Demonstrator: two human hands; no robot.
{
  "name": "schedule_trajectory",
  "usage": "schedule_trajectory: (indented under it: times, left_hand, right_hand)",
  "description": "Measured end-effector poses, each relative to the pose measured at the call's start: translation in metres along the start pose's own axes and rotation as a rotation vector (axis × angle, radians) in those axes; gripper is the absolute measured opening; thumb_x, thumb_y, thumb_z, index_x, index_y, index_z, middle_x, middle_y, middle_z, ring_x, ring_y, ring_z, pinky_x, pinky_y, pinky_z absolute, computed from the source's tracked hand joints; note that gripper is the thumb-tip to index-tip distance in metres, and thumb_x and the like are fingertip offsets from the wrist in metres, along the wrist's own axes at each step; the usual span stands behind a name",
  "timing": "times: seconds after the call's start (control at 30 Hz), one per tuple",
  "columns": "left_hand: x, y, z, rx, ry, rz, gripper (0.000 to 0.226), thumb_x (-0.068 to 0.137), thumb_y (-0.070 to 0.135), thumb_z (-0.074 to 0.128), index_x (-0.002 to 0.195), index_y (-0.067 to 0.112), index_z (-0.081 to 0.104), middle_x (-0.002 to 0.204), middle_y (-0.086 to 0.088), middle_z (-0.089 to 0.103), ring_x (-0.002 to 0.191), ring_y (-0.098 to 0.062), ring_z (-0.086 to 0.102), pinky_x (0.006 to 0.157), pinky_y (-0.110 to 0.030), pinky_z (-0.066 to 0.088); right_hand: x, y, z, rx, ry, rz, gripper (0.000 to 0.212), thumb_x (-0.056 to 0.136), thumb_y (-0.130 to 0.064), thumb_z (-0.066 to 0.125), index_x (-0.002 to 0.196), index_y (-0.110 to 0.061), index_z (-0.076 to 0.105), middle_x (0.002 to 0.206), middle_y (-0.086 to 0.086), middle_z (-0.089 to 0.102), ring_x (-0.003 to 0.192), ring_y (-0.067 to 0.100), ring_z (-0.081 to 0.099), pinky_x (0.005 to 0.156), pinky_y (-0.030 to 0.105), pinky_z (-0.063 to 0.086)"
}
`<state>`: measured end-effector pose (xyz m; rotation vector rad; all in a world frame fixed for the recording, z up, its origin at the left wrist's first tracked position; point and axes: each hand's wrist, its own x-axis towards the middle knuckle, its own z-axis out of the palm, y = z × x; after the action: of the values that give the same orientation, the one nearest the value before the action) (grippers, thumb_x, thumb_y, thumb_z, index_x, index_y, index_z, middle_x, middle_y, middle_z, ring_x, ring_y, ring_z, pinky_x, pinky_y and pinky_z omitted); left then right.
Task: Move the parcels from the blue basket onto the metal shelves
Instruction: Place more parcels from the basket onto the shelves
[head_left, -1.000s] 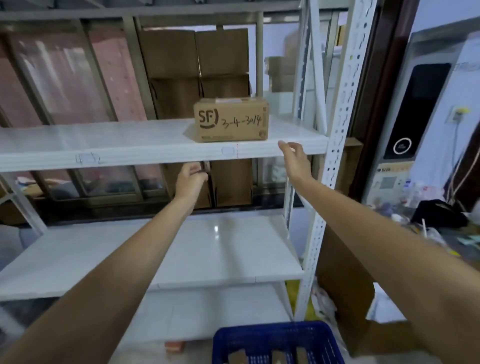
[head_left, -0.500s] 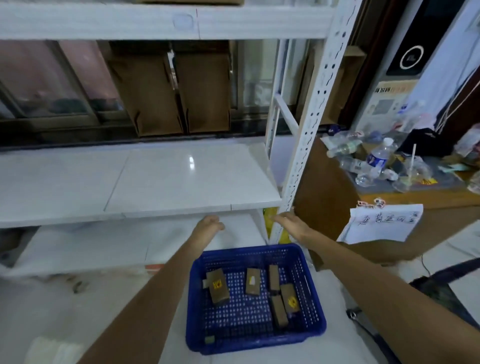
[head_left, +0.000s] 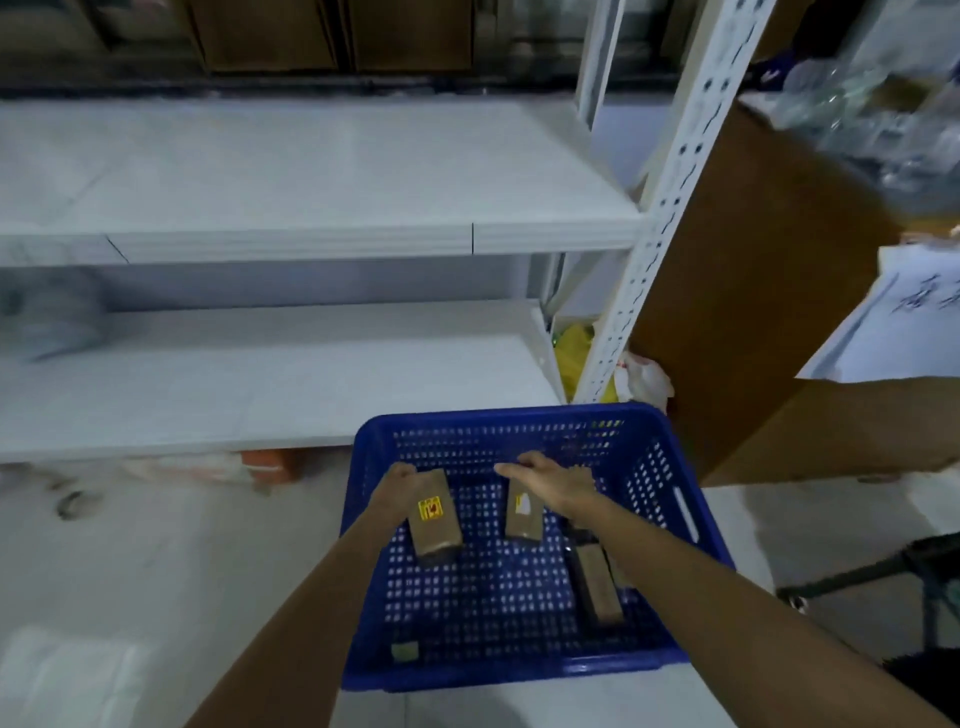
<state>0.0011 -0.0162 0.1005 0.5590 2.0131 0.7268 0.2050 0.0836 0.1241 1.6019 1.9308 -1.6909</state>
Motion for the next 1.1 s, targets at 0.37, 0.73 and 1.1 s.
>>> schedule_trajectory:
  times: [0.37, 0.73, 1.1]
  left_hand:
    - [0.180, -0.148, 0.094, -0.145, 0.100, -0.167, 0.078, 0.090, 0.030, 0.058, 0.149, 0.003, 0.014, 0.147, -0.018, 0.035, 0.126, -0.034, 0.044, 0.091, -0.035, 0.042]
    - [0.211, -0.183, 0.116, -0.246, 0.093, -0.202, 0.087, 0.077, 0.043, 0.072, 0.145, 0.008, 0.031, 0.142, -0.016, 0.044, 0.122, -0.035, 0.048, 0.101, -0.046, 0.044]
    - [0.158, -0.126, 0.102, -0.333, -0.050, -0.169, 0.105, 0.059, 0.031, 0.088, 0.143, 0.006, 0.030, 0.134, -0.018, 0.048, 0.117, -0.037, 0.053, 0.095, -0.053, 0.048]
  right_hand:
    - [0.227, 0.111, 0.134, -0.208, -0.087, -0.023, 0.074, 0.097, -0.048, 0.044, 0.156, -0.020, 0.009, 0.159, 0.008, 0.024, 0.138, 0.035, 0.037, 0.105, 0.049, 0.039]
    - [0.247, 0.127, 0.166, 0.091, -0.163, 0.064, 0.028, 0.100, -0.019, 0.033, 0.085, -0.011, 0.055, 0.078, 0.006, 0.053, 0.067, 0.018, 0.050, 0.068, 0.032, 0.041]
    - [0.198, 0.101, 0.099, 0.210, -0.110, 0.003, 0.036, 0.092, 0.000, 0.038, 0.117, 0.000, 0.063, 0.145, 0.009, 0.044, 0.129, 0.029, 0.043, 0.091, 0.035, 0.040]
